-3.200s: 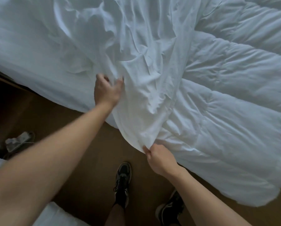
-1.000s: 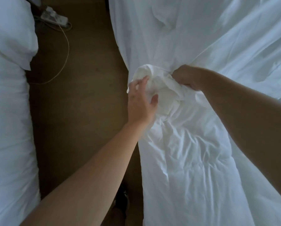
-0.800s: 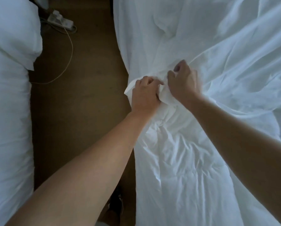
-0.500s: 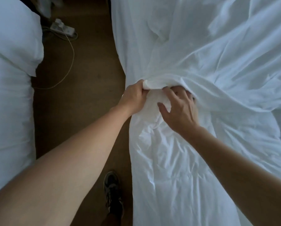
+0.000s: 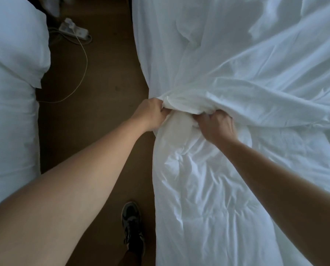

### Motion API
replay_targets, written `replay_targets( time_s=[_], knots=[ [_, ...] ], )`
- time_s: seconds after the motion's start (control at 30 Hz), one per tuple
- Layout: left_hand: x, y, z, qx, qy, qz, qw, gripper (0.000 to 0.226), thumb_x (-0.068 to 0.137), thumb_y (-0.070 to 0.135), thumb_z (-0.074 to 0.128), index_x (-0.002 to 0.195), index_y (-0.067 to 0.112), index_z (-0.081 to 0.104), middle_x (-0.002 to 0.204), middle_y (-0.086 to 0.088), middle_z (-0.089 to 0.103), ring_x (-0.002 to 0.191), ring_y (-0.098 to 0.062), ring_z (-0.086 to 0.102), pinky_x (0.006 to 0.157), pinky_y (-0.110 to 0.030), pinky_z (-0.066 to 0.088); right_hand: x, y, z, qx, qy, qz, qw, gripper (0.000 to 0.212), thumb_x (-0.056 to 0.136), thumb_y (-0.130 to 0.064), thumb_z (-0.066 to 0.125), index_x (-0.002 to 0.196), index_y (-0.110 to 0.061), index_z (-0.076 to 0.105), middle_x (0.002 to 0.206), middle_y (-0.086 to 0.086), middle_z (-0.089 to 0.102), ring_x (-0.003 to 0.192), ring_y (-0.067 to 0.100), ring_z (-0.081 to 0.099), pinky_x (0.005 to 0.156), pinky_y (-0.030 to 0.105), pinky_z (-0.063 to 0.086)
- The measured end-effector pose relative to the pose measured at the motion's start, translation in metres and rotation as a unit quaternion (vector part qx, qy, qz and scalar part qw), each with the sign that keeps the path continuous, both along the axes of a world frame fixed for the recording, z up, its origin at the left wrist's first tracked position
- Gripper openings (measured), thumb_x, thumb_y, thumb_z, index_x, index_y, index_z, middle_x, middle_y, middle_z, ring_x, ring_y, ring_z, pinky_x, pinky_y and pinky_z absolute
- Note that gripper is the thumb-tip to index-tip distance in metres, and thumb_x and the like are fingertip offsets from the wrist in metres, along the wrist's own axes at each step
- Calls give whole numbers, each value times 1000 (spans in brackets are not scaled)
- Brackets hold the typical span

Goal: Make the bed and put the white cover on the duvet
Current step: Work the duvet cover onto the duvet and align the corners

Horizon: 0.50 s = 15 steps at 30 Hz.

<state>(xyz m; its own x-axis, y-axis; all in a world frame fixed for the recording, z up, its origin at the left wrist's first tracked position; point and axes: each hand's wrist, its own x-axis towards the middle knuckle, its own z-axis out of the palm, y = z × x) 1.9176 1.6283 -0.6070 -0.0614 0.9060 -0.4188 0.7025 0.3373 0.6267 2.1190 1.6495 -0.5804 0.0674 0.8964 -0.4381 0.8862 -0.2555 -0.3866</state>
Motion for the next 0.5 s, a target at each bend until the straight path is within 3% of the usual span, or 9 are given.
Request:
replay_targets(
  time_s=[0.07, 0.1, 0.17, 0.23, 0.37, 0.5],
  knots=[
    [-3, 4, 3, -25, 22, -37, 999, 37, 106, 36, 46, 75, 16, 52, 74, 0, 55, 63, -12, 50, 52, -25, 32, -18, 16, 7, -58, 85, -30, 994, 27, 99, -23, 49, 81, -8, 63, 101, 20, 71, 96, 38, 68, 81, 42, 56],
    [-4, 5, 5, -40, 26, -47, 998, 35, 107, 39, 44, 81, 16, 53, 77, 0, 54, 65, -10, 49, 52, -24, 32, -27, 24, 11, -77, 131, -65, 986, 31, 99, -11, 44, 71, -10, 57, 85, 19, 69, 80, 36, 68, 70, 40, 57],
    [-7, 3, 5, -67, 12, -52, 996, 29, 108, 41, 41, 91, 20, 53, 79, 4, 52, 68, -6, 48, 53, -20, 32, -38, 42, 20, -86, 169, -113, 975, 35, 97, -1, 39, 65, -11, 51, 60, 11, 56, 52, 24, 57, 48, 29, 45],
    [-12, -8, 4, -88, -24, -39, 995, 26, 108, 40, 41, 94, 23, 54, 81, 8, 53, 69, -3, 48, 53, -16, 32, -40, 54, 30, -81, 181, -130, 972, 30, 93, -1, 42, 68, -11, 54, 53, 8, 51, 37, 16, 50, 42, 23, 38],
    [-14, -44, -11, -89, -61, -30, 994, 38, 108, 46, 37, 107, 20, 65, 94, 5, 65, 76, -5, 58, 61, -21, 39, -40, 59, 41, -86, 249, -172, 949, 25, 93, 3, 41, 76, -13, 52, 56, 5, 46, 32, 13, 44, 39, 19, 39],
    [9, -78, -9, -42, -89, -11, 995, 40, 109, 39, 36, 99, 14, 66, 78, -2, 67, 61, -15, 60, 56, -26, 42, -48, 61, 38, -76, 254, -178, 948, 29, 93, 2, 32, 73, -12, 48, 54, 6, 45, 36, 17, 43, 45, 26, 40]
  ],
)
